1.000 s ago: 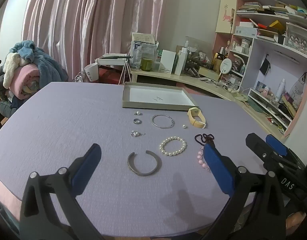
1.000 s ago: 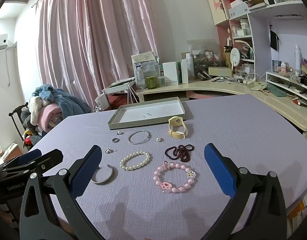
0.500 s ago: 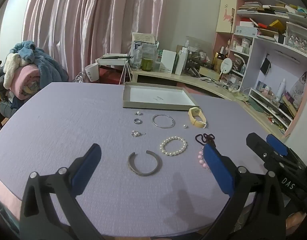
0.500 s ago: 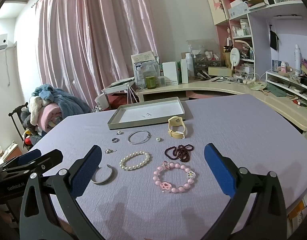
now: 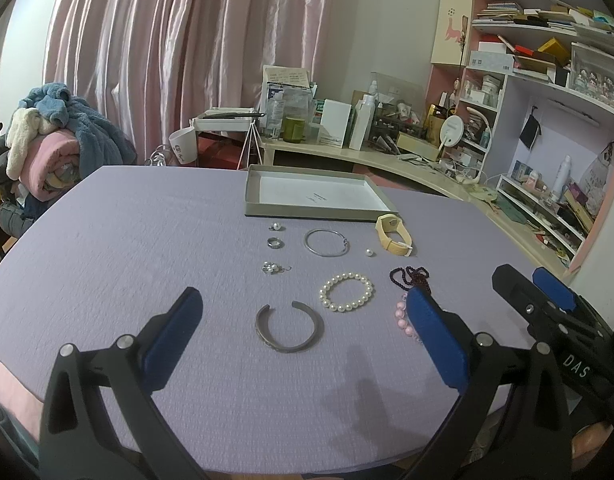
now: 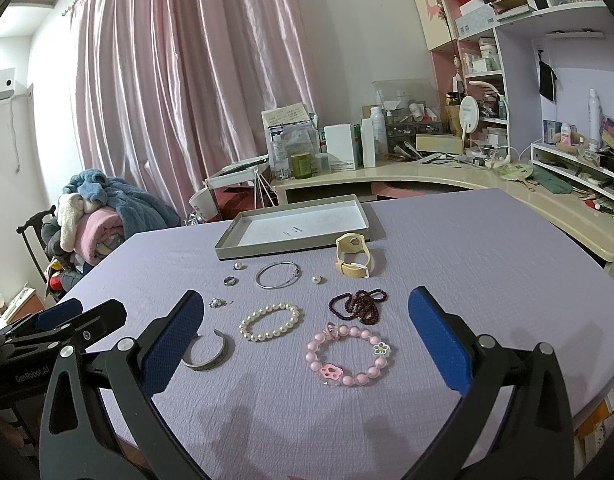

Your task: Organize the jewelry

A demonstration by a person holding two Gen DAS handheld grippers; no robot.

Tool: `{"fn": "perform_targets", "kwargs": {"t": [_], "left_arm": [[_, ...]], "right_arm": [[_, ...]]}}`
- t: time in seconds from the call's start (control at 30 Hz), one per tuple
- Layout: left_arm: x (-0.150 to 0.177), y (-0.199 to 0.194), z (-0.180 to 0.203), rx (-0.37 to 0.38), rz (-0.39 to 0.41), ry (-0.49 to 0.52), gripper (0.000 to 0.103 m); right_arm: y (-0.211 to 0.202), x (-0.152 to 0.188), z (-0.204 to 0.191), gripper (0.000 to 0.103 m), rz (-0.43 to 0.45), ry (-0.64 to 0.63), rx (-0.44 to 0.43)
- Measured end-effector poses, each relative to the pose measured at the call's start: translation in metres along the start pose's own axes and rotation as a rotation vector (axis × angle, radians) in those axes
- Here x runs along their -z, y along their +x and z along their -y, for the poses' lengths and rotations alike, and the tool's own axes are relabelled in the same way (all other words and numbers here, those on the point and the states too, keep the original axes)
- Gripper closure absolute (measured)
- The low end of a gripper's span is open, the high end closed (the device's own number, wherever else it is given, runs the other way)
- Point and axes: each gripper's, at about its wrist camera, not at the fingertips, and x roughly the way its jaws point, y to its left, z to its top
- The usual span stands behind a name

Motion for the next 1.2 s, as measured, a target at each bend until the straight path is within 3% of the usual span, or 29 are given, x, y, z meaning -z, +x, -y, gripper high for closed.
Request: {"fn": "perform_targets", "kwargs": {"t": [1.2], "left_arm": [[0.0005, -0.0006, 0.0044, -0.006, -0.001, 0.002, 0.002]], "right_arm": [[0.0022, 0.0012, -0.0006, 0.001, -0.001, 0.000, 0.000]]}}
